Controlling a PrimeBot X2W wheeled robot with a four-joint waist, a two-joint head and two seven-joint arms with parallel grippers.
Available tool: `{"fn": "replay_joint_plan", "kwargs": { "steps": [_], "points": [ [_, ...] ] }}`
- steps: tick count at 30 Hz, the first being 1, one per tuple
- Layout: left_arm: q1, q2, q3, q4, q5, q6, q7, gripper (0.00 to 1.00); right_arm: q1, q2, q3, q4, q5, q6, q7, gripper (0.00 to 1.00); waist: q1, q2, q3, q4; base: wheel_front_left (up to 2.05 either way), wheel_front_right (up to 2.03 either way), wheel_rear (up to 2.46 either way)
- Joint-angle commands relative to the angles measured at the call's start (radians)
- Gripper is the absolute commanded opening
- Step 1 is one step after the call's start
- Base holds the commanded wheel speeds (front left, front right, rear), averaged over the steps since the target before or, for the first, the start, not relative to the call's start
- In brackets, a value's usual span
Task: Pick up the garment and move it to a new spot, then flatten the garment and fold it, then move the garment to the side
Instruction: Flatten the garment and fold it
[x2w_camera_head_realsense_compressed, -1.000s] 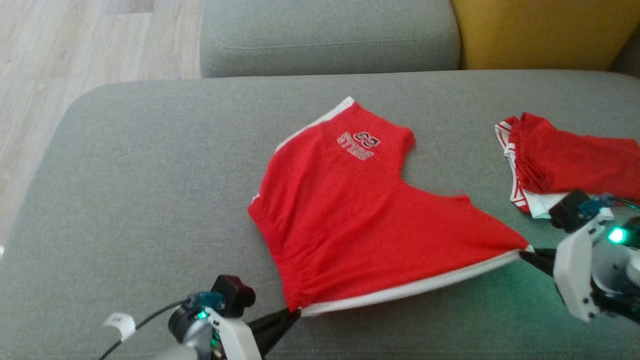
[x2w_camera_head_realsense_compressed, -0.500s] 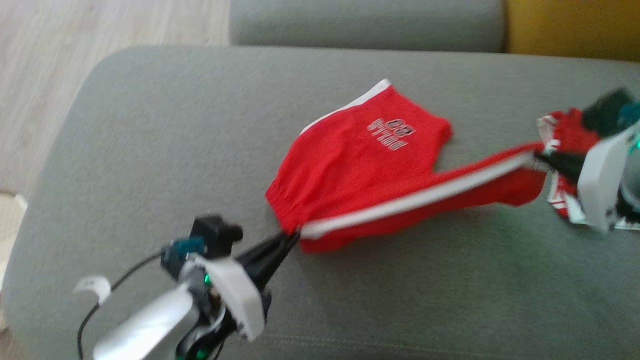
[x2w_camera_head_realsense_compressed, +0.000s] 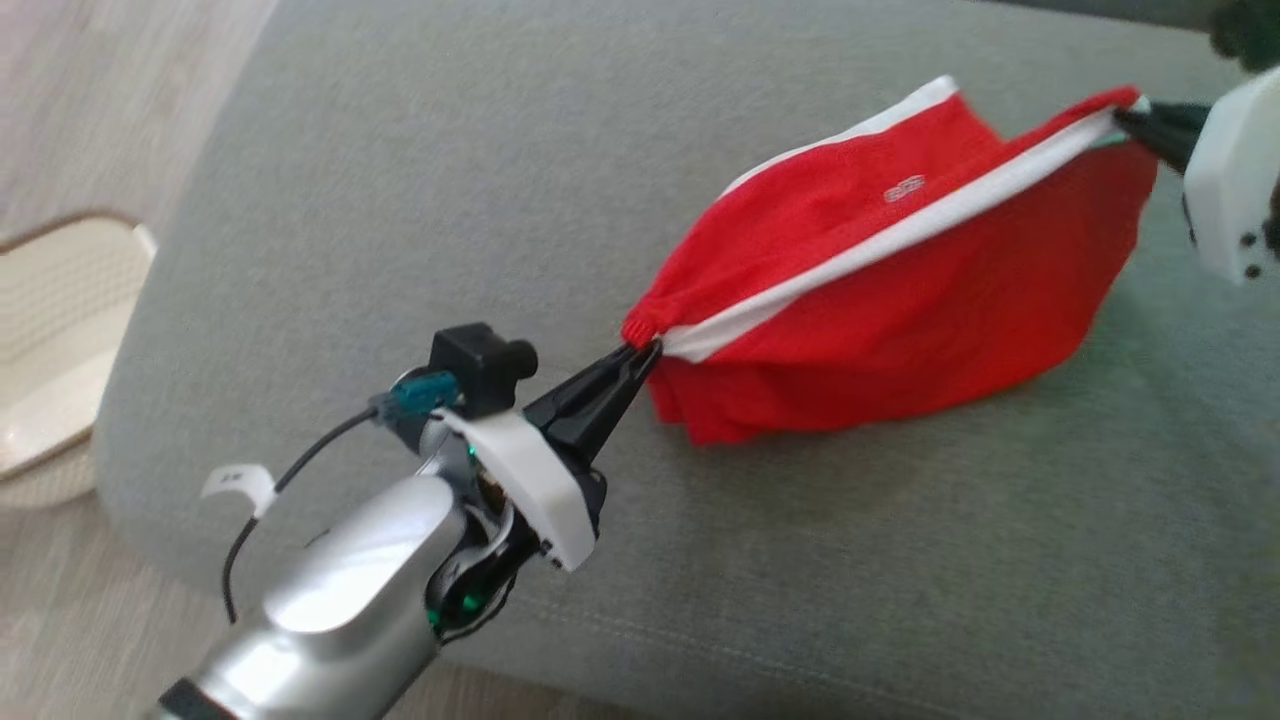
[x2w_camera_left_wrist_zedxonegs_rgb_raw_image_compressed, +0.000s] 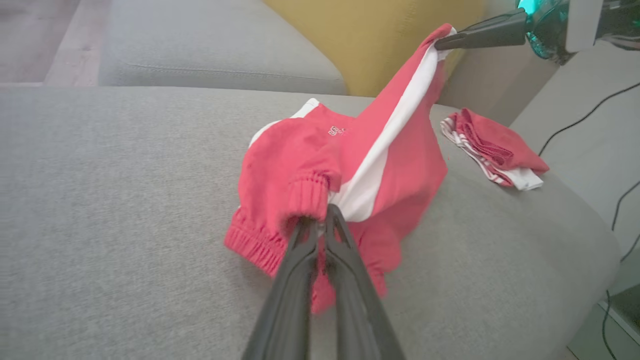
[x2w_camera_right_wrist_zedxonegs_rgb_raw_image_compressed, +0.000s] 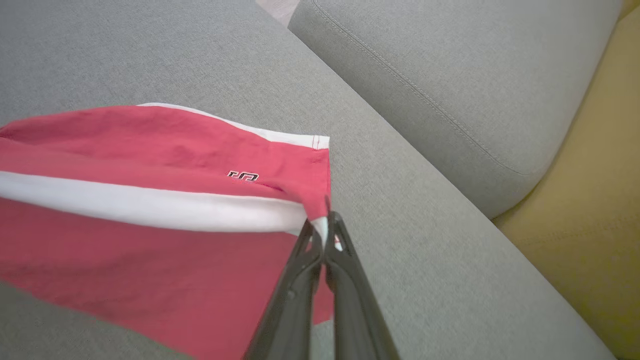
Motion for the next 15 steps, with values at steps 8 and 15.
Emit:
{"fn": "replay_joint_plan", "kwargs": {
  "steps": [8,15],
  "points": [
    [-0.098,-0.044,0.035,0.089,-0.006,-0.023,-0.046,0.00,-0.085,0.021,0.027,0.080,-0.033,-0.001,-0.002,0.00,0.0000,0.0000,0.086,0.079,0.00,0.00,0.00],
    [-0.143,-0.087,0.037,0.149,-0.013,-0.032,-0.068,0.00,-0.122,0.043,0.038,0.137,-0.059,-0.001,-0.013,0.00,0.0000,0.0000,0.130,0.102,0.00,0.00,0.00]
  ]
}}
